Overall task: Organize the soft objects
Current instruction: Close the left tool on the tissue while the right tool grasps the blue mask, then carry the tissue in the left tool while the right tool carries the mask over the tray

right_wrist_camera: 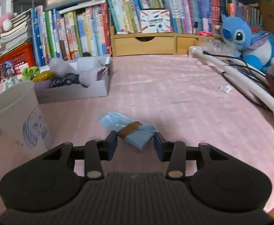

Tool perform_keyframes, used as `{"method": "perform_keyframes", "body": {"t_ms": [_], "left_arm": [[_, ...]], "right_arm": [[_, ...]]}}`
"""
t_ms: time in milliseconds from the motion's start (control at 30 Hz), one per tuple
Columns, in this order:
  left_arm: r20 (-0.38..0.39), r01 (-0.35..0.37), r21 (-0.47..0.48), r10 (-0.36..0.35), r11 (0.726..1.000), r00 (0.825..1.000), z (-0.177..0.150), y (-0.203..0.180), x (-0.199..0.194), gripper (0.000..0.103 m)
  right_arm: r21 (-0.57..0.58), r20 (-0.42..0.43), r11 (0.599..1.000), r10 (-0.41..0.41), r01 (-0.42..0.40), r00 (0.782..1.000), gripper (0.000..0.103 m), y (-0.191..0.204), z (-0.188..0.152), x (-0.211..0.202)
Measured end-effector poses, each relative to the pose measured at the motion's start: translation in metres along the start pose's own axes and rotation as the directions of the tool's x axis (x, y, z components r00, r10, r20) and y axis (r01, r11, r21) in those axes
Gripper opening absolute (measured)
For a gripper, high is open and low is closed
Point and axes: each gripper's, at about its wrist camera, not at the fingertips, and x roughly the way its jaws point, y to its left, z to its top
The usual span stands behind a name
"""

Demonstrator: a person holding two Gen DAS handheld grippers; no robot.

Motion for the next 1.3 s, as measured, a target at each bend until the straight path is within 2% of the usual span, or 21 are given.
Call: {"method": "perform_keyframes", "body": {"t_ms": [133,267,400,567,667,833,967,1167,1300], "left_arm": [[0.007,0.019,-0.001,-0.019,1.000,1.000,0.009,0.002,-0.008,0.021],[-0.021,0.043,0.011,-0.043,0.999,0.999,0.025,0.003,-0.012,0.021],[-0.008,0.067,0.032,-0.067,0.997,0.998,0.052,0.007,-0.017,0.021],[0.003,0.132,0.049,-0.132,0.990,0.991,0.091,0.015,-0.017,0.021],[0.020,0.135,0.085,-0.137,0.987,0.990,0.114,0.017,-0.016,0.021],[0.040,0.117,0.107,-0.122,0.987,0.992,0.143,0.023,-0.007,0.021],[-0.003,0.113,0.073,-0.113,0.991,0.994,0.156,0.036,0.019,0.021],[-0.088,0.060,0.035,-0.057,0.998,0.994,0.164,0.066,0.063,0.021],[-0.115,0.029,0.032,-0.025,0.999,0.993,0.170,0.083,0.084,0.021]], "right_arm": [[-0.016,0.036,1.000,-0.008,0.009,0.999,0.047,0.000,0.003,-0.011],[-0.014,0.066,1.000,0.000,0.001,0.998,0.047,-0.001,0.012,-0.020],[-0.007,0.105,1.000,0.007,-0.007,0.994,0.047,-0.002,0.027,-0.027],[-0.002,0.151,0.999,0.043,-0.044,0.988,0.047,0.000,0.051,-0.034],[-0.016,0.174,0.998,0.069,-0.067,0.982,0.047,0.005,0.066,-0.037],[-0.025,0.180,0.992,0.126,-0.123,0.976,0.047,0.017,0.096,-0.035],[-0.042,0.171,0.987,0.162,-0.157,0.972,0.047,0.029,0.117,-0.030],[-0.076,0.141,0.978,0.204,-0.195,0.969,0.047,0.055,0.142,-0.013],[-0.079,0.106,0.972,0.231,-0.223,0.967,0.047,0.070,0.155,0.002]]}}
